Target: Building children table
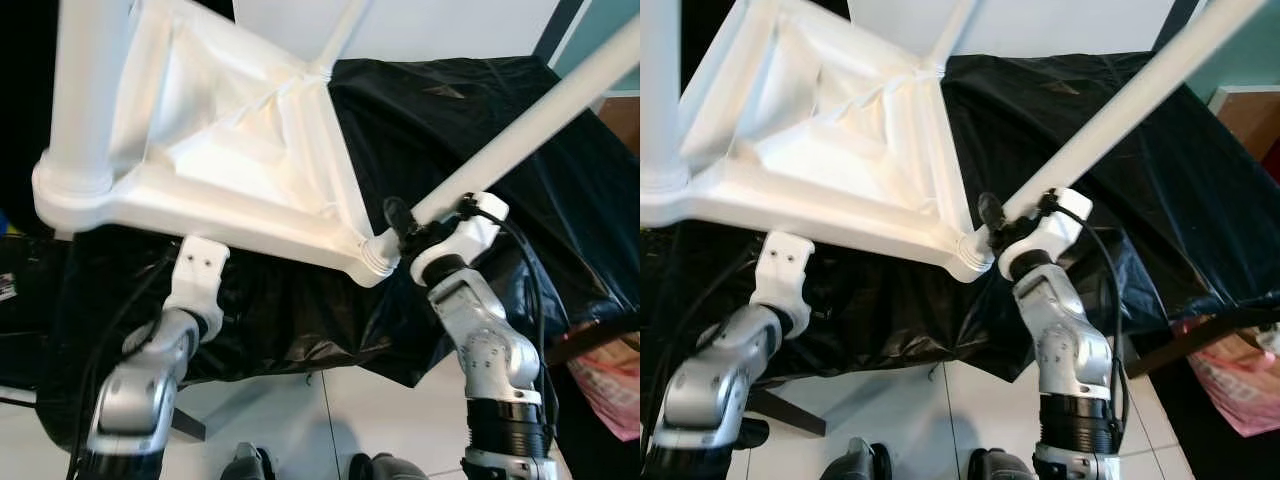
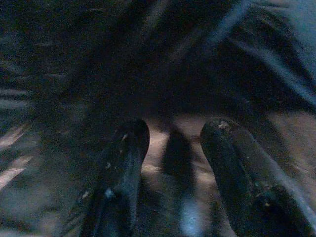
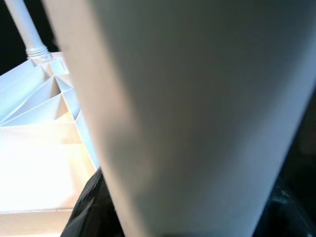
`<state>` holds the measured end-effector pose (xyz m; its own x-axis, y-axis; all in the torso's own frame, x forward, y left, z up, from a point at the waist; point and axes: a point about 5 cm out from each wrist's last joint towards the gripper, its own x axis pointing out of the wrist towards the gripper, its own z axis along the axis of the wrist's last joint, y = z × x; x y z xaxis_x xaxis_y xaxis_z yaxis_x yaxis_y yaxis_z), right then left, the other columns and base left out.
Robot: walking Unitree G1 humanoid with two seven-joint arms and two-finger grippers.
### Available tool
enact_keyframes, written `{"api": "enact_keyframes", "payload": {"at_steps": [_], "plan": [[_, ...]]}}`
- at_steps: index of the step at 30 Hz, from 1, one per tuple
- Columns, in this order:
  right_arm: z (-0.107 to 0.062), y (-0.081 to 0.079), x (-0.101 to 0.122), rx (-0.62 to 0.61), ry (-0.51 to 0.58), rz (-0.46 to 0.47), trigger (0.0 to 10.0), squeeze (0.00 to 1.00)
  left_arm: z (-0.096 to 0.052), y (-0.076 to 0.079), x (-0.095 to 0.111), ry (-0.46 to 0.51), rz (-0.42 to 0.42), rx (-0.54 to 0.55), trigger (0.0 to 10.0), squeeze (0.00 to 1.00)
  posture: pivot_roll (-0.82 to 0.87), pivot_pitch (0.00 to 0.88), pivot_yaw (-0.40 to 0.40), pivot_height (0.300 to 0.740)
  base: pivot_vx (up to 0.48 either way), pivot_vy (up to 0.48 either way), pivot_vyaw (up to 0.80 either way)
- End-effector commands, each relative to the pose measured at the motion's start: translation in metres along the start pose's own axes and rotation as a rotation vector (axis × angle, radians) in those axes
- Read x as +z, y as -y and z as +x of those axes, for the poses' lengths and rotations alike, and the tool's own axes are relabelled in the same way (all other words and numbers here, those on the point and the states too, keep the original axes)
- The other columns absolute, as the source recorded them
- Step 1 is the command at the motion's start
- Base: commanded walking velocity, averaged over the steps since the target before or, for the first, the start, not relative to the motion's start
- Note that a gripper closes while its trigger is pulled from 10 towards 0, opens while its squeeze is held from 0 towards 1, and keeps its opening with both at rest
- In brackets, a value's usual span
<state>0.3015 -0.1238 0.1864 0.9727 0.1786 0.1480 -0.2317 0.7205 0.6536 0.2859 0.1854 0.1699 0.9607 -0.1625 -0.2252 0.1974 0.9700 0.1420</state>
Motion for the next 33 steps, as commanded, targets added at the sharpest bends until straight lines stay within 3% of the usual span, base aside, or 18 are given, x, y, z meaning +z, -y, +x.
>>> {"api": "enact_keyframes", "payload": {"at_steps": [1,5,6,7,8,11,14,16,18,20,21,24,26,27,28,29,30,33], "plan": [[-0.001,-0.008,-0.008,0.055,-0.016,0.168,10.0,0.0,0.004,-0.009,-0.003,-0.006,-0.011,0.088,10.0,0.0,0.05,0.143,-0.045,0.74,0.0,0.0,0.0],[-0.007,0.004,-0.014,0.032,-0.043,0.357,10.0,0.0,0.024,-0.031,0.023,0.104,-0.11,0.232,10.0,0.0,0.04,0.143,-0.044,0.74,0.0,0.0,0.0],[-0.007,0.004,-0.014,0.032,-0.043,0.357,10.0,0.0,0.024,-0.031,0.023,0.104,-0.11,0.232,10.0,0.0,0.04,0.143,-0.044,0.74,0.0,0.0,0.0],[-0.008,0.015,-0.022,-0.008,-0.069,0.428,10.0,0.0,0.035,-0.032,0.049,0.192,-0.173,0.229,10.0,0.0,0.04,0.138,-0.049,0.74,0.0,0.0,0.0],[-0.008,0.015,-0.022,-0.008,-0.069,0.428,10.0,0.0,0.035,-0.032,0.049,0.192,-0.173,0.229,10.0,0.0,0.04,0.138,-0.049,0.74,0.0,0.0,0.0],[-0.009,0.025,-0.032,-0.032,-0.105,0.495,10.0,0.0,0.047,-0.026,0.084,0.297,-0.249,0.187,10.0,0.0,0.04,0.135,-0.048,0.74,0.0,0.0,0.0],[-0.01,0.025,-0.034,-0.02,-0.114,0.511,10.0,0.0,0.051,-0.021,0.097,0.332,-0.27,0.161,10.0,0.0,0.04,0.137,-0.05,0.74,0.0,0.0,0.0],[-0.008,0.028,-0.049,0.006,-0.17,0.585,10.0,0.0,0.057,-0.001,0.136,0.432,-0.31,0.067,10.0,0.0,0.03,0.134,-0.046,0.74,0.0,0.0,0.0],[-0.008,0.028,-0.049,0.006,-0.17,0.585,10.0,0.0,0.057,-0.001,0.136,0.432,-0.31,0.067,10.0,0.0,0.03,0.134,-0.046,0.74,0.0,0.0,0.0],[-0.007,0.029,-0.055,0.024,-0.196,0.607,10.0,0.0,0.059,0.01,0.153,0.471,-0.328,0.023,10.0,0.0,0.03,0.134,-0.046,0.74,0.0,0.0,0.0],[-0.006,0.03,-0.064,0.019,-0.222,0.608,10.0,0.0,0.058,0.028,0.176,0.522,-0.335,-0.05,10.0,0.0,0.03,0.138,-0.041,0.74,0.0,0.0,0.0],[-0.006,0.03,-0.064,0.019,-0.222,0.608,10.0,0.0,0.058,0.028,0.176,0.522,-0.335,-0.05,10.0,0.0,0.03,0.138,-0.041,0.74,0.0,0.0,0.0],[-0.004,0.041,-0.079,-0.05,-0.24,0.635,10.0,0.0,0.055,0.063,0.21,0.596,-0.355,-0.175,10.0,0.0,0.03,0.142,-0.043,0.74,0.0,0.0,0.0],[-0.004,0.041,-0.079,-0.05,-0.24,0.635,10.0,0.0,0.055,0.063,0.21,0.596,-0.355,-0.175,10.0,0.0,0.03,0.142,-0.043,0.74,0.0,0.0,0.0],[-0.005,0.05,-0.083,-0.101,-0.234,0.634,10.0,0.9,0.054,0.075,0.221,0.612,-0.351,-0.205,10.0,0.0,0.04,0.144,-0.043,0.74,0.0,0.0,0.0],[-0.005,0.05,-0.083,-0.101,-0.234,0.634,10.0,0.9,0.054,0.075,0.221,0.612,-0.351,-0.205,10.0,0.0,0.04,0.144,-0.043,0.74,0.0,0.0,0.0],[-0.008,0.055,-0.084,-0.136,-0.234,0.629,10.0,1.0,0.054,0.081,0.228,0.621,-0.348,-0.219,10.0,0.0,0.04,0.144,-0.042,0.74,0.0,0.0,0.0],[-0.015,0.062,-0.078,-0.172,-0.221,0.578,10.0,1.0,0.053,0.085,0.238,0.633,-0.335,-0.229,10.0,0.0,0.04,0.144,-0.039,0.74,0.0,0.0,0.0]]}}
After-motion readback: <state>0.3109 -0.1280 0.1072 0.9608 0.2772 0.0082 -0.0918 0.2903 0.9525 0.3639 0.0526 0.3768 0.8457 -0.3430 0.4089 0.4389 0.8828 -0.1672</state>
